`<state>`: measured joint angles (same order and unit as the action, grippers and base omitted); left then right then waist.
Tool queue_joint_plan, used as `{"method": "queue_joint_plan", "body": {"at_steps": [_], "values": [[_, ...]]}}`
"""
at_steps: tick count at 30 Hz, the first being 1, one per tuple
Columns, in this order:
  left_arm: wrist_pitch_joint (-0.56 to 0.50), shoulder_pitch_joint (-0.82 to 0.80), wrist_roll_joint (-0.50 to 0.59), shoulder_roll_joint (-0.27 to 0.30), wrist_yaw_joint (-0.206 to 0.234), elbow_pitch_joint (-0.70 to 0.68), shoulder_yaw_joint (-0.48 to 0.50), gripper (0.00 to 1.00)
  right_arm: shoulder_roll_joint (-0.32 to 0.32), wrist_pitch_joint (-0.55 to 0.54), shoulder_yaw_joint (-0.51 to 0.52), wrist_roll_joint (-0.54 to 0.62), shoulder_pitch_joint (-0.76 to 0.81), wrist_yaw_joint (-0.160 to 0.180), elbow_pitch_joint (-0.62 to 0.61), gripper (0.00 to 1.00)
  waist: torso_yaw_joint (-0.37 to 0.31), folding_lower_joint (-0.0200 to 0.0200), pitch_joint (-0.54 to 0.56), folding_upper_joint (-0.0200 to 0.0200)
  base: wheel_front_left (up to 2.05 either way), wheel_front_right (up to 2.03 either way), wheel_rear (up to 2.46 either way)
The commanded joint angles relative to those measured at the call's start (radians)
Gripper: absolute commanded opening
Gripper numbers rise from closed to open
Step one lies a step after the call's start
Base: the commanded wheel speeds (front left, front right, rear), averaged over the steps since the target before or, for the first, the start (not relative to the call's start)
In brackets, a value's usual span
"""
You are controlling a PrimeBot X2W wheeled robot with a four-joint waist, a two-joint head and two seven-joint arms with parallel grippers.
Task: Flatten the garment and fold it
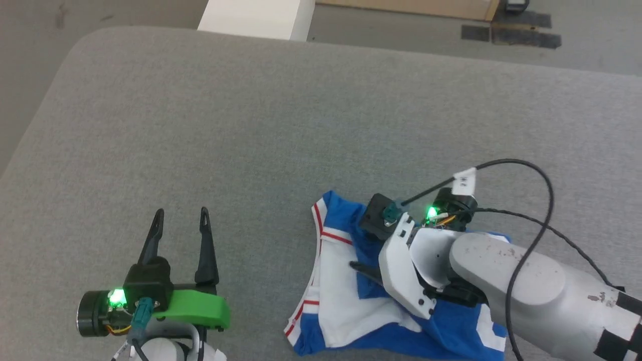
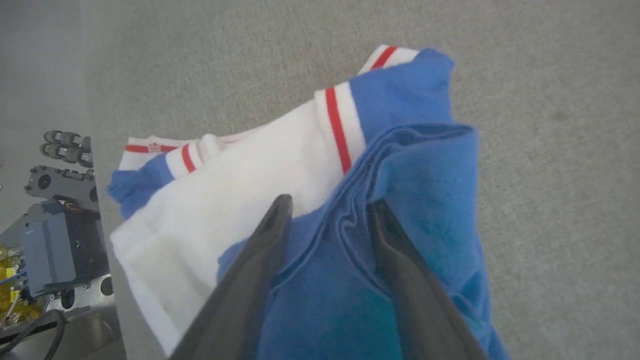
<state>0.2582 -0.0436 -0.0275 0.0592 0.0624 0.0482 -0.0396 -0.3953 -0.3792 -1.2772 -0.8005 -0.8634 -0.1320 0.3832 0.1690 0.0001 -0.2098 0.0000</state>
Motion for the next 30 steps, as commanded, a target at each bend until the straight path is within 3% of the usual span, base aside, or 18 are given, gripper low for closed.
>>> {"method": "queue_joint_plan", "body": {"at_steps": [1, 4, 8, 14, 21, 26, 30], "values": [[0.004, 0.007, 0.004, 0.000, -0.002, 0.003, 0.006, 1.00, -0.015, 0.044, 0.000, 0.007, -0.022, 0.001, -0.016, 1.00, -0.034, -0.0001, 0.039, 0.0000, 0.00, 0.00, 0.00], [0.004, 0.023, 0.009, 0.004, -0.002, 0.005, 0.013, 1.00, -0.052, 0.168, 0.028, 0.020, -0.038, 0.001, -0.046, 1.00, -0.059, -0.0001, 0.070, 0.0000, 0.00, 0.00, 0.00], [0.004, 0.046, 0.010, 0.010, 0.002, 0.002, 0.028, 1.00, -0.096, 0.338, 0.153, 0.072, -0.030, 0.001, -0.037, 1.00, -0.099, -0.0001, 0.101, 0.0000, 0.00, 0.00, 0.00], [0.004, 0.071, 0.009, 0.013, 0.005, -0.009, 0.044, 1.00, -0.104, 0.544, 0.477, 0.208, 0.051, 0.001, 0.050, 1.00, -0.149, -0.0001, 0.120, 0.0000, 0.00, 0.00, 0.00], [0.004, 0.080, 0.008, 0.017, -0.008, -0.011, 0.051, 1.00, -0.007, 0.634, 0.904, 0.436, 0.224, 0.001, 0.058, 1.00, -0.184, -0.0001, 0.136, 0.0000, 0.00, 0.00, 0.00], [0.004, 0.084, 0.007, 0.016, -0.016, -0.018, 0.049, 1.00, 0.094, 0.640, 1.119, 0.562, 0.400, 0.001, -0.069, 1.00, -0.191, -0.0001, 0.151, 0.0000, 0.00, 0.00, 0.00], [0.004, 0.089, 0.004, 0.016, -0.026, -0.019, 0.051, 1.00, 0.188, 0.641, 1.229, 0.620, 0.555, 0.001, -0.171, 1.00, -0.192, -0.0001, 0.162, 0.0000, 0.00, 0.00, 0.00]]}}
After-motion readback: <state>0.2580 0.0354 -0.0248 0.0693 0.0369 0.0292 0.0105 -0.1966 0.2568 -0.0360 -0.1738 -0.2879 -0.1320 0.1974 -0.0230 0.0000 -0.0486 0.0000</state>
